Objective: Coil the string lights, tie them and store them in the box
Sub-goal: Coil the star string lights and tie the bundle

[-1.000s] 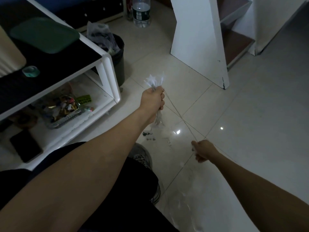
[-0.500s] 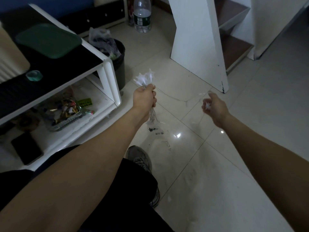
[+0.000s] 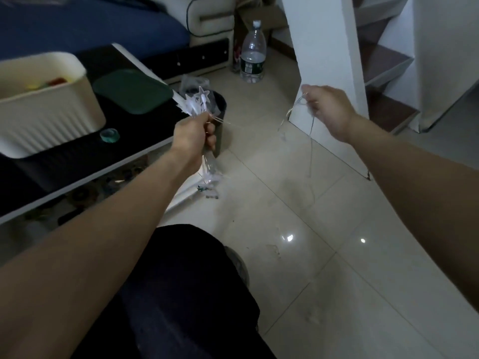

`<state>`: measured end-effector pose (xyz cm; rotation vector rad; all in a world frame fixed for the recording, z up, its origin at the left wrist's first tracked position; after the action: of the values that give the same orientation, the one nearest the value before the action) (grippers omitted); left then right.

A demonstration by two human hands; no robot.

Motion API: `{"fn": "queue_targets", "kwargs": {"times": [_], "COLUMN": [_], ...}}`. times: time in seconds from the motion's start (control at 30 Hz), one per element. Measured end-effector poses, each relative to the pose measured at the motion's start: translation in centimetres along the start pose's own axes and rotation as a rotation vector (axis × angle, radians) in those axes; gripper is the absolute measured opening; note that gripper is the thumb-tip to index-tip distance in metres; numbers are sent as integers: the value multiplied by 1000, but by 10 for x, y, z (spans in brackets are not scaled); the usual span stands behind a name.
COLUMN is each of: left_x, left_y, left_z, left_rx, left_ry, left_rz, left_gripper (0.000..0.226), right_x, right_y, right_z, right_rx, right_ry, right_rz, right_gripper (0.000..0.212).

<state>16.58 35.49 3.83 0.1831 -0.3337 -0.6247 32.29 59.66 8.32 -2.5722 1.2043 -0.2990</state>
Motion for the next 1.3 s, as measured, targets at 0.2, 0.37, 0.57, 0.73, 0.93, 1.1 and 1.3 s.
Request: {"fn": "queue_targets", "kwargs": {"times": [0.2, 0.37, 0.57, 0.73, 0.93, 1.1, 1.3], "left_x": [1, 1, -6, -14, -22, -23, -16], "left_y": [-61, -101, -106, -93, -84, -69, -48], "left_z": [20, 5, -1, -11, -22, -32, -39], "left_rx": [-83, -147, -11, 42, -35, 30, 26], "left_ry": [17, 26, -69, -91, -53, -85, -91], "left_rz": [29, 103, 123, 81, 147, 87, 66], "left_gripper": [22, 20, 26, 28, 31, 29, 24], "right_x": [8, 21, 38, 45, 53, 61, 71], "right_y": [80, 138, 164, 163, 154, 151, 163], "right_z": [-5, 7, 27, 44, 54, 41, 28], "right_rx": [245, 193, 139, 110, 136, 241, 402], "right_ry": [264, 251, 243, 208, 204, 97, -59], "right_rz": [-284, -402, -533, -552, -577, -578, -591], "right_gripper": [40, 31, 18, 24, 23, 23, 23]}}
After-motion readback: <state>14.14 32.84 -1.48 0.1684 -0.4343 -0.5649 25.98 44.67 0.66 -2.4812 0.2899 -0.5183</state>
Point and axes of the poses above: each hand's wrist, its own x-axis away from the middle knuckle, its own y-axis out of the palm, z = x × y, the point moved 4 cm from there along -x, towards the middle knuckle, and after that the axes turned 3 degrees about -z, right-handed, at the moved point
